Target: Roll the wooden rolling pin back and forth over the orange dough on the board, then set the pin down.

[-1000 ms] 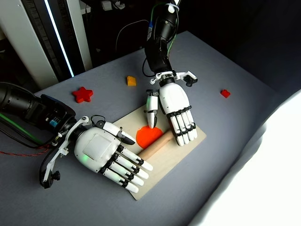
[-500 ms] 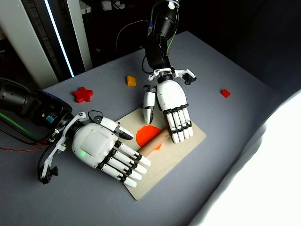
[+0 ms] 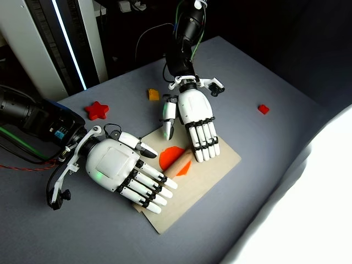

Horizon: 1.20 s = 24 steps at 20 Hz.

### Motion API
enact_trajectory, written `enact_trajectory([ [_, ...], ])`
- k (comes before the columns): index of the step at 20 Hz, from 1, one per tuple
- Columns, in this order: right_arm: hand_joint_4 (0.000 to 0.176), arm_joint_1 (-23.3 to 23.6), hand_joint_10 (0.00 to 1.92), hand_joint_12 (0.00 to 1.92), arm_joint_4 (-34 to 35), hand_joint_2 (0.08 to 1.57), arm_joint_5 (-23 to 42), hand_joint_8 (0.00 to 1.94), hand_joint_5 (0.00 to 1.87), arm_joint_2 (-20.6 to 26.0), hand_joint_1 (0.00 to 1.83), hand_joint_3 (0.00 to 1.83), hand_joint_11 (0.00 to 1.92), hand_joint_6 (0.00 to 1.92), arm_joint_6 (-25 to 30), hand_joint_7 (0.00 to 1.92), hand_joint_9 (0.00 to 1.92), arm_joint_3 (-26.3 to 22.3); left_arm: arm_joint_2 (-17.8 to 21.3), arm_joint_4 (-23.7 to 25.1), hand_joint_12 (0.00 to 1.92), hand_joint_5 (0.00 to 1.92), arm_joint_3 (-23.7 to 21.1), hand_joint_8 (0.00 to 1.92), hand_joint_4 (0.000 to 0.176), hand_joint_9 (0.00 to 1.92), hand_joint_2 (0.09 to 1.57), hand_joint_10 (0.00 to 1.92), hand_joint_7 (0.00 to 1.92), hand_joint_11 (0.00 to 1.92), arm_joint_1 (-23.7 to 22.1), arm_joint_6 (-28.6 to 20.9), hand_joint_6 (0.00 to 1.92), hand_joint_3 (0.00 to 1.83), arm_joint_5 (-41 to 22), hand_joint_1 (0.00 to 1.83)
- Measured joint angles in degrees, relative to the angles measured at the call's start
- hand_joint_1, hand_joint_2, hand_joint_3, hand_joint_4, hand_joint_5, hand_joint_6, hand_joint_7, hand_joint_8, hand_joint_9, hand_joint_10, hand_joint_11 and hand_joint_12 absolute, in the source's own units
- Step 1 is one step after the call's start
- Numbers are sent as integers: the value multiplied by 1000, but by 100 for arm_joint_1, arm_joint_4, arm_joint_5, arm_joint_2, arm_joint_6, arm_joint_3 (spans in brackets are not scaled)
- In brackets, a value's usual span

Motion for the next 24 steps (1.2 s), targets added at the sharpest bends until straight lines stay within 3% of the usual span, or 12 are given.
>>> enact_trajectory([
  [11,0,15,0,0,70,1509,-131,4,26,166,0,4,0,7,7,16,0,-136,105,168,0,0,-289,0,0,0,1394,0,0,0,251,-240,0,4,-295,0],
  [24,0,-90,0,0,297,1505,-127,2,27,612,0,2,0,6,-52,9,0,-859,284,448,0,0,-503,0,0,0,1385,0,0,0,354,-568,0,0,-186,0],
])
